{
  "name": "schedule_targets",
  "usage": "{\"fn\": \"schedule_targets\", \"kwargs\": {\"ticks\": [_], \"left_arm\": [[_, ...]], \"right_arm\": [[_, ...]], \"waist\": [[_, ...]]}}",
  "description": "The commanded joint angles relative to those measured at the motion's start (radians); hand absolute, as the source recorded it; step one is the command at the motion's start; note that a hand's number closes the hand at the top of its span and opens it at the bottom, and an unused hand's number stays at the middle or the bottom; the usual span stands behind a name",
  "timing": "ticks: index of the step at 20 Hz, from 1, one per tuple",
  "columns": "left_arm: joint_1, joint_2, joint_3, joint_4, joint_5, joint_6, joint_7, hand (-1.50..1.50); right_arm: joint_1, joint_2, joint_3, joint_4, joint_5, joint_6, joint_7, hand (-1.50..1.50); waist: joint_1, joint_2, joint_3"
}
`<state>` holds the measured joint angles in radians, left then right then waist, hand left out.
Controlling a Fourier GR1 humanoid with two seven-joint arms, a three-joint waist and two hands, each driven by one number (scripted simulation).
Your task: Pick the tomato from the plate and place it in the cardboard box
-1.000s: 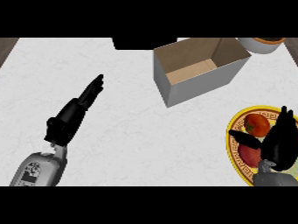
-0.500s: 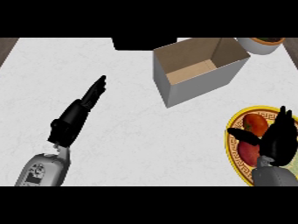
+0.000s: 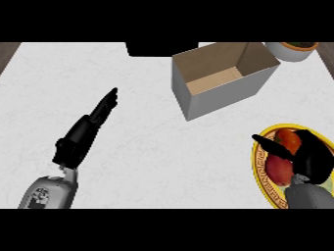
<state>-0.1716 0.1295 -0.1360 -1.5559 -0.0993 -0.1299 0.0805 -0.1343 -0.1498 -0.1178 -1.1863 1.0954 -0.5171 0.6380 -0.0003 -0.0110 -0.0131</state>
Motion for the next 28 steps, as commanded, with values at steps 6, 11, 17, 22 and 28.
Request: {"fn": "schedule_targets", "kwargs": {"ticks": [6, 11, 17, 22, 28], "left_arm": [[-0.042, -0.028, -0.031, -0.003, -0.008, -0.017, 0.015, 0.00], [-0.049, -0.011, -0.019, 0.023, 0.000, -0.036, 0.009, 0.00], [-0.028, -0.023, -0.005, -0.025, -0.016, 0.003, 0.045, 0.00], [0.009, -0.011, 0.011, 0.022, -0.023, -0.007, -0.020, 0.00], [-0.027, -0.001, 0.037, 0.020, -0.015, -0.012, 0.003, 0.00]], "right_arm": [[-0.050, -0.039, 0.334, 0.030, 0.058, 0.226, -0.387, 1.50], [-0.083, -0.054, 0.586, -0.022, 0.082, 0.386, -0.674, 1.50], [-0.033, -0.151, 0.606, -0.324, 0.045, 0.424, -0.780, 1.50], [0.065, -0.240, 0.557, -0.700, -0.060, 0.593, -0.754, 1.50], [0.063, -0.346, 0.354, -1.002, -0.348, 0.835, -0.768, 1.50]], "waist": [[0.071, 0.015, 0.012], [0.076, 0.016, 0.011], [-0.004, 0.005, 0.013], [-0.012, 0.006, 0.012], [-0.016, 0.008, 0.012]]}}
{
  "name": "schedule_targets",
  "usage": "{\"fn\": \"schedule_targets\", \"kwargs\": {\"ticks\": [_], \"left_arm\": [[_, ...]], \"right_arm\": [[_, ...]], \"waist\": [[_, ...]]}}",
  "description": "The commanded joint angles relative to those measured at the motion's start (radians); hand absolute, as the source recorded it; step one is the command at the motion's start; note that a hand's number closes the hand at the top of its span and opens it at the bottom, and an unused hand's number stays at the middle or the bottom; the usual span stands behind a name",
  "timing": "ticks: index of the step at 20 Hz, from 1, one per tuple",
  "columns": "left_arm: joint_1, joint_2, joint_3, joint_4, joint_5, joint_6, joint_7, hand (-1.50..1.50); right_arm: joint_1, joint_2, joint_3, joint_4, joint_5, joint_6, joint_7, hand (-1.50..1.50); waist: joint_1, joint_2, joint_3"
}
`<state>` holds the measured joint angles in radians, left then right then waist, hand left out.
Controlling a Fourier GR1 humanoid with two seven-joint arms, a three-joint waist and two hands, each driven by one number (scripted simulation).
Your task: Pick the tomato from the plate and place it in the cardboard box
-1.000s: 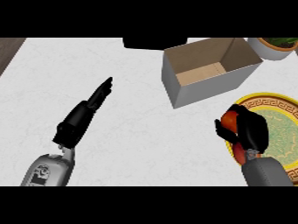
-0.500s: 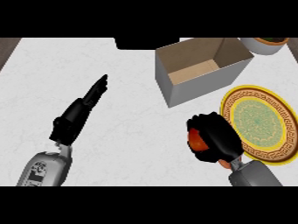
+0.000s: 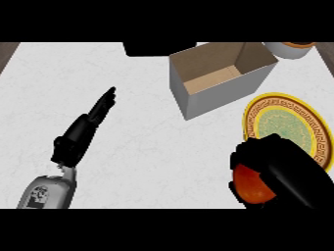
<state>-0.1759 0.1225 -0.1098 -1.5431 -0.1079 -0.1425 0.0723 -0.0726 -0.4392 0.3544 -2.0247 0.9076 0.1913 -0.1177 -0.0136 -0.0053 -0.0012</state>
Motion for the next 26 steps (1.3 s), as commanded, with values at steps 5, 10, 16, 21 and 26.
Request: {"fn": "schedule_targets", "kwargs": {"ticks": [5, 10, 16, 21, 26], "left_arm": [[-0.026, 0.007, 0.021, -0.027, 0.025, -0.028, 0.061, 0.00], [-0.040, 0.021, 0.046, 0.053, 0.011, -0.036, -0.046, 0.00], [-0.036, -0.053, -0.021, 0.013, -0.052, 0.016, 0.025, 0.00], [-0.039, 0.003, 0.035, 0.011, -0.001, -0.054, 0.019, 0.00], [-0.011, -0.053, -0.011, -0.043, -0.045, -0.008, 0.046, 0.00]], "right_arm": [[0.030, 0.021, -0.202, -0.349, -0.254, 0.182, 0.167, 1.50], [-0.061, 0.029, -0.389, -0.371, -0.438, 0.288, 0.292, 1.50], [-0.331, 0.069, -0.405, -0.189, -0.430, 0.325, 0.428, 1.50], [-0.547, 0.089, -0.412, -0.002, -0.439, 0.335, 0.495, 1.50], [-0.619, 0.120, -0.405, 0.170, -0.387, 0.273, 0.422, 1.50]], "waist": [[0.007, 0.002, 0.001], [0.008, 0.005, 0.000], [0.017, 0.005, 0.001], [0.024, 0.006, 0.000], [0.020, 0.006, 0.001]]}}
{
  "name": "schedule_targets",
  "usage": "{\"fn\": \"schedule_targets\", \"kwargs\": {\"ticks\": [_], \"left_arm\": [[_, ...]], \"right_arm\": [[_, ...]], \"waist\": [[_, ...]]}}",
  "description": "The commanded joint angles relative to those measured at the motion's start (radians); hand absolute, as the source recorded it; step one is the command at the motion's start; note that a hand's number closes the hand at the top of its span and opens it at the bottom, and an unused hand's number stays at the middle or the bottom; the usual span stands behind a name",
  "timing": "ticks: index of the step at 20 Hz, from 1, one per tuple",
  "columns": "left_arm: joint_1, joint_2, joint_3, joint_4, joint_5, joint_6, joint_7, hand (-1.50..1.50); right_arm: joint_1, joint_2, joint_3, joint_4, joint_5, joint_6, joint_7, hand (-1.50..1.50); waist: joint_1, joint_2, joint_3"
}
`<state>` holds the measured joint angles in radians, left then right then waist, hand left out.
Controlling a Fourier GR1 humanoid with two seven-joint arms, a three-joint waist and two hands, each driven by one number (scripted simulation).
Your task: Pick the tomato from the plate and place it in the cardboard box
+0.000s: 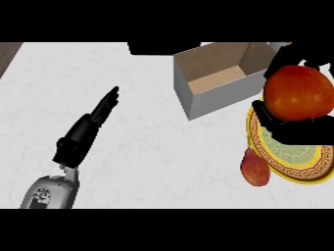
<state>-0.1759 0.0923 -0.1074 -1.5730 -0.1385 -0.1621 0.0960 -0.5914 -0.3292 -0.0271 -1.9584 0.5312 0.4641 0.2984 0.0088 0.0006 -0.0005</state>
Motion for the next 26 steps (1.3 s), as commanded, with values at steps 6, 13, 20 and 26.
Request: {"fn": "schedule_targets", "kwargs": {"ticks": [6, 13, 20, 26], "left_arm": [[-0.023, -0.008, 0.023, 0.054, -0.006, -0.005, -0.034, 0.00], [-0.032, 0.029, 0.062, 0.069, 0.021, -0.052, -0.067, 0.00], [-0.001, -0.031, 0.008, -0.004, -0.018, -0.003, 0.010, 0.00], [-0.071, -0.016, 0.038, 0.083, -0.009, -0.021, -0.011, 0.00]], "right_arm": [[-0.137, 0.039, 0.018, 0.349, 0.142, -0.162, -0.124, 1.50], [-0.226, 0.078, 0.097, 0.576, 0.287, -0.280, -0.189, 1.50], [-0.259, 0.122, 0.094, 0.886, 0.366, -0.439, -0.321, 1.50], [-0.299, 0.188, -0.010, 1.103, 0.258, -0.404, -0.293, -1.50]], "waist": [[0.003, 0.003, 0.000], [0.005, 0.003, 0.000], [0.008, 0.003, 0.001], [0.008, 0.009, 0.001]]}}
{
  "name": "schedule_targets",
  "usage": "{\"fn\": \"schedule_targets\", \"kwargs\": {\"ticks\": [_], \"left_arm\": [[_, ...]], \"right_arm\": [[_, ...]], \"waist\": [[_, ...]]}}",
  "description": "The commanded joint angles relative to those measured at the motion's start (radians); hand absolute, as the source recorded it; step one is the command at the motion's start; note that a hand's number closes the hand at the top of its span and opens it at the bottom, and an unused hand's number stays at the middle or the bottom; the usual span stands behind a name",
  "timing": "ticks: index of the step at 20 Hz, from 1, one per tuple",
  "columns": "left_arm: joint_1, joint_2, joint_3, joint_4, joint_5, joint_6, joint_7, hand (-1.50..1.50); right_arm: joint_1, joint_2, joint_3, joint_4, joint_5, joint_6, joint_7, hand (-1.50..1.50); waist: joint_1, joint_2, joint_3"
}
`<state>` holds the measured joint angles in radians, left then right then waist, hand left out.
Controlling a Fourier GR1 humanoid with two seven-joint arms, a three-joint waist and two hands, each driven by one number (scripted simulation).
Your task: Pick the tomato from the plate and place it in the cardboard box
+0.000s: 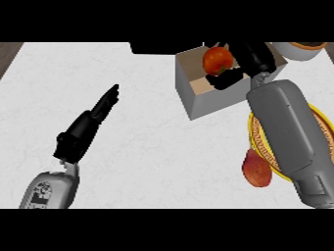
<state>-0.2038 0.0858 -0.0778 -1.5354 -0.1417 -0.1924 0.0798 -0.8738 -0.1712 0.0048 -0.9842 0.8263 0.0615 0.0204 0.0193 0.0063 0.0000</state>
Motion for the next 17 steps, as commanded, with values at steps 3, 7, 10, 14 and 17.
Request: {"fn": "schedule_targets", "kwargs": {"ticks": [3, 7, 10, 14, 17], "left_arm": [[0.006, 0.008, 0.007, -0.047, 0.008, -0.012, 0.024, 0.00], [0.018, -0.006, -0.011, 0.016, -0.019, -0.001, -0.037, 0.00], [0.013, -0.032, -0.022, 0.004, -0.030, 0.026, -0.011, 0.00], [-0.009, -0.023, -0.005, 0.013, -0.010, 0.009, 0.010, 0.00], [0.004, -0.019, -0.012, 0.008, -0.031, 0.019, -0.013, 0.00]], "right_arm": [[-0.103, 0.004, -0.085, 0.267, -0.053, -0.001, -0.075, -1.50], [-0.066, 0.027, -0.167, 0.274, -0.163, -0.031, -0.200, -1.50], [-0.036, 0.043, -0.264, 0.231, -0.264, -0.089, -0.252, -1.50], [-0.097, 0.017, -0.405, 0.251, -0.433, -0.016, -0.281, -1.50], [-0.128, -0.057, -0.492, 0.310, -0.514, 0.026, -0.299, -1.50]], "waist": [[0.005, 0.000, 0.000], [0.000, 0.001, 0.001], [-0.010, -0.003, 0.001], [-0.009, -0.001, 0.002], [-0.001, 0.002, 0.001]]}}
